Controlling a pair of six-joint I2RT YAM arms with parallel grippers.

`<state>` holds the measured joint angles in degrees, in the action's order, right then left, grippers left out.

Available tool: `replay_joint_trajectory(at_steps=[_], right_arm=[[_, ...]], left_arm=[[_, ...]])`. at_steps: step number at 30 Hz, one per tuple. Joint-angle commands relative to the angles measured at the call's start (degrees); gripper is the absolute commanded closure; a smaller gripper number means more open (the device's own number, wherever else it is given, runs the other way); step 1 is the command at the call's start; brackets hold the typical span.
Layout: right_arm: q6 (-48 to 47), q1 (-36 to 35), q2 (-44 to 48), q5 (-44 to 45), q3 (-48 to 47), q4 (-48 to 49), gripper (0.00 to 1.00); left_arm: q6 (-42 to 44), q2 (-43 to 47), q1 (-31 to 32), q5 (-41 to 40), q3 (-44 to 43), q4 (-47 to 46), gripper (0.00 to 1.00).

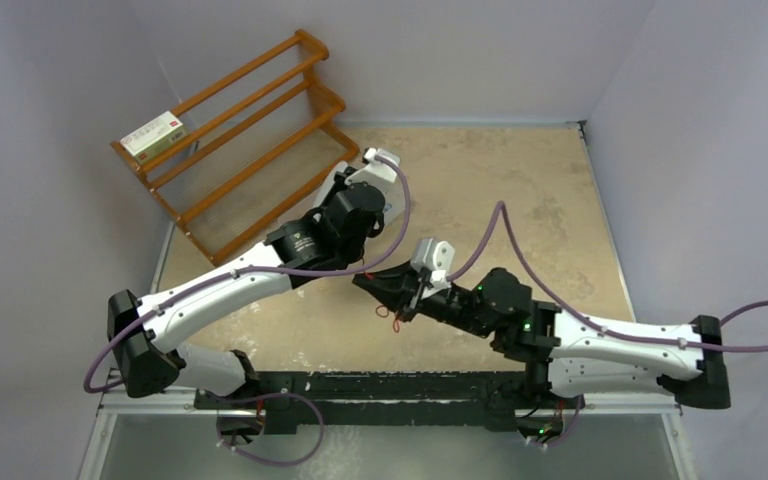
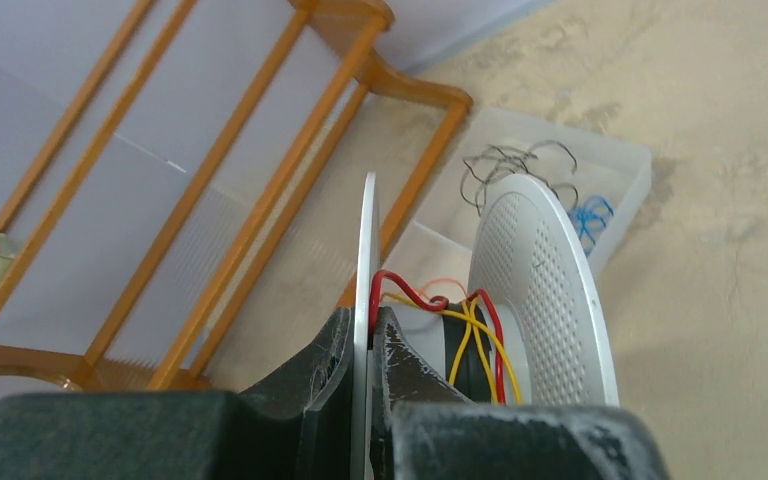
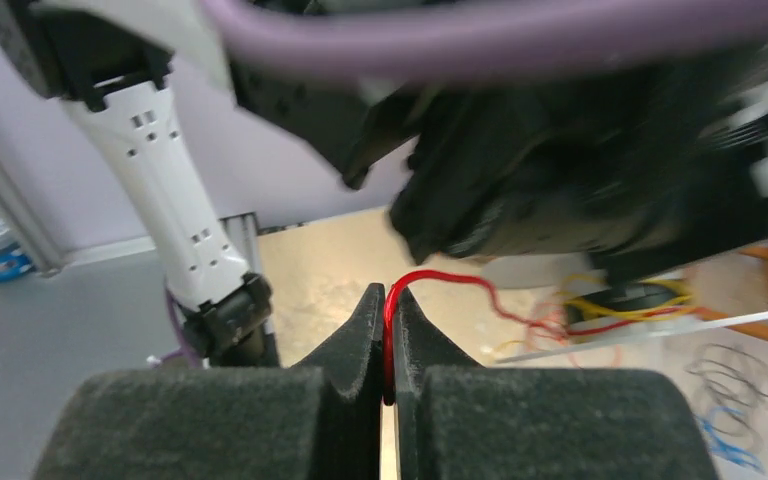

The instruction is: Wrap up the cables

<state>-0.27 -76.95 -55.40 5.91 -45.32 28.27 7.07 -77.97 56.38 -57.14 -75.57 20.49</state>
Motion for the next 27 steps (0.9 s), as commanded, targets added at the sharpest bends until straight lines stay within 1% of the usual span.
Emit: replay_joint_trajectory(at_steps=[1,8,11,16,20,22,27], right_arm=[[-4.8,-0.4,5.4,9.5,-7.7,-13.4,1.00],[-6.3,-0.4,10.5,20.2,-15.6,-28.4,1.00],[-6.4,-0.4,12.0,23.1,-17.4,-32.4,1.00],[-7.0,-0.4,13.7,24.8,-19.7,-36.6,1.00],[-7.9,-0.4,13.6,28.5,-21.3,-37.5,1.00],[-8.0,-0.4,13.7,30.7,-21.1,-37.4,1.00],[-7.5,-0.4,14.0,38.4,-18.9,-37.4,1.00]], left_arm=[[-2.2,5.6,-0.1,5.3,2.8,2.0,1.00],[-3.3,11.1,0.4,16.5,6.3,7.0,1.00],[-3.0,12.7,1.2,20.3,7.3,8.8,1.00],[-1.4,15.7,4.8,24.3,9.9,8.8,1.00],[-2.0,16.5,6.7,28.0,9.8,9.2,1.00],[-2.8,16.7,8.0,31.6,9.0,9.7,1.00],[-4.2,19.8,10.8,44.3,6.1,10.4,1.00]])
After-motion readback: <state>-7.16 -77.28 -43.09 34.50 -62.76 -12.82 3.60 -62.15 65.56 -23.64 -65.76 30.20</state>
